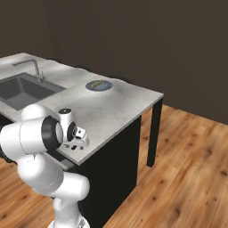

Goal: Retrieve the butter from the fridge and place it on a plate on the dining table. Then retrieve the butter knife by the fridge and place it near the plate.

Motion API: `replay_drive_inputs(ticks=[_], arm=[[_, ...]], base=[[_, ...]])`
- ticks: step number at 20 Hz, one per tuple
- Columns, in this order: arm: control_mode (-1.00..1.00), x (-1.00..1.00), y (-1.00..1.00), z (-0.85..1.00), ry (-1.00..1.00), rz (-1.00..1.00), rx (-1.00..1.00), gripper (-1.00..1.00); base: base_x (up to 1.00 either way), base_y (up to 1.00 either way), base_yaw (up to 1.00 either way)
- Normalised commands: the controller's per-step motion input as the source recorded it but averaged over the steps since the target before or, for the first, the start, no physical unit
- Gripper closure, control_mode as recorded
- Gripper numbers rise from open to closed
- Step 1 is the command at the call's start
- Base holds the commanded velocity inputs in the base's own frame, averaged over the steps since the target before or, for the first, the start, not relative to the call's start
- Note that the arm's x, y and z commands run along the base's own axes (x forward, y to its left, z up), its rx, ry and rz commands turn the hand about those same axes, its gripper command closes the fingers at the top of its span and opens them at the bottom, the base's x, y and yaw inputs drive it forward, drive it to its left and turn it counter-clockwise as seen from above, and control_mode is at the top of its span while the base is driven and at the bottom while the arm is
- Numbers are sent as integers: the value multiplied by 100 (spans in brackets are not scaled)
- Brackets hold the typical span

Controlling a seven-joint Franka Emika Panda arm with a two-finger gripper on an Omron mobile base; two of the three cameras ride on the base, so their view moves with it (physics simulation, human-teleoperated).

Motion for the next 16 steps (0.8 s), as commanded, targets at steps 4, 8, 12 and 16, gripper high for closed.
replay_drive_inputs(ticks=[4, 8, 12, 16], arm=[[-100, 8, 0, -17, 0, 0, 0, -100], [-100, 19, -2, -15, 0, 0, 0, -100], [-100, 8, -25, -19, 0, 0, 1, -100], [-100, 6, -20, -17, 0, 0, 1, -100]], base=[[0, 0, 0], [0, 0, 0], [0, 0, 0], [0, 0, 0]])
